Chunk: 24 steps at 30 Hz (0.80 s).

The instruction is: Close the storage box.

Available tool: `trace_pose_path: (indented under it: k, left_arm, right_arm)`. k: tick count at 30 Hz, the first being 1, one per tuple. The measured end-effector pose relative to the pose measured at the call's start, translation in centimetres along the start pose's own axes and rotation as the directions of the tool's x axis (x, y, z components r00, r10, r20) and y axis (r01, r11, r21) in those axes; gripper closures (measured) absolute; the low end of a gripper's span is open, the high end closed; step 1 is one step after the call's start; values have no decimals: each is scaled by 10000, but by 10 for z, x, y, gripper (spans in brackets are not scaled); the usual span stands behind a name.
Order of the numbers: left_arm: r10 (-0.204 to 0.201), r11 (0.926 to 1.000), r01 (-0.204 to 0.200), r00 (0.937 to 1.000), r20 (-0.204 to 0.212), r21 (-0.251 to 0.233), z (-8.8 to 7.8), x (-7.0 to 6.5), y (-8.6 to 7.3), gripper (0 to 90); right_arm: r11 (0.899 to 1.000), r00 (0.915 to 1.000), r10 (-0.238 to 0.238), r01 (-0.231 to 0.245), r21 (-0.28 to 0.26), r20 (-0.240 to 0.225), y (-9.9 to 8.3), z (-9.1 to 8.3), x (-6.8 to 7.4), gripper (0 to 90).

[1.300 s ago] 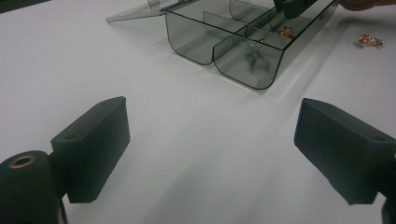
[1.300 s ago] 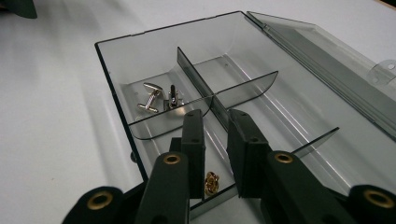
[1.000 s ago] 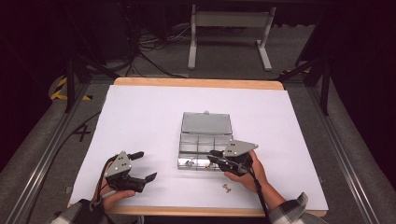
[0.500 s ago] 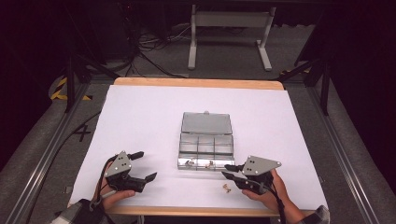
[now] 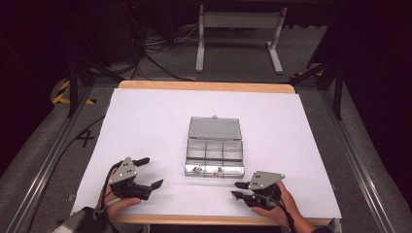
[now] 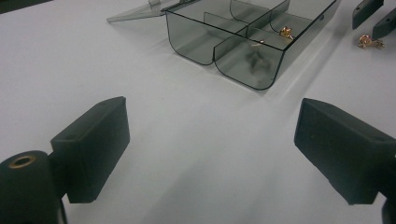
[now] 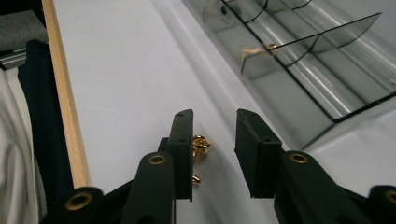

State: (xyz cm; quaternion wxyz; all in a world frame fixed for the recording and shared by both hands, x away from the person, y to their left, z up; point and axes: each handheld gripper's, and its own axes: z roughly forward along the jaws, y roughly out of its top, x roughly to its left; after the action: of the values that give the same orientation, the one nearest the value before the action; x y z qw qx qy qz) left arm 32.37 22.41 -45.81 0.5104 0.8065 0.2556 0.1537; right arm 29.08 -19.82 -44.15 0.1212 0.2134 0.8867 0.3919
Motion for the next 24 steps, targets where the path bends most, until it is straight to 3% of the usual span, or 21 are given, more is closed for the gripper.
trace_pose_path:
  k: [6, 12, 24]
  left_arm:
    - [11, 10000, -11, 10000, -5, 25, 0, 0, 0, 111]
    - [27, 10000, -27, 10000, -11, 84, 0, 0, 0, 111]
    - [11, 10000, -11, 10000, 23, 75, 1, -1, 0, 111]
  right_arm:
    - [9996, 9999, -86, 89, 269, -134, -1, 7, 2, 689]
    - [9997, 9995, 49, -42, 240, -309, -2, 8, 0, 785]
    - [9997, 9993, -225, 228, 124, -309, 3, 4, 3, 791]
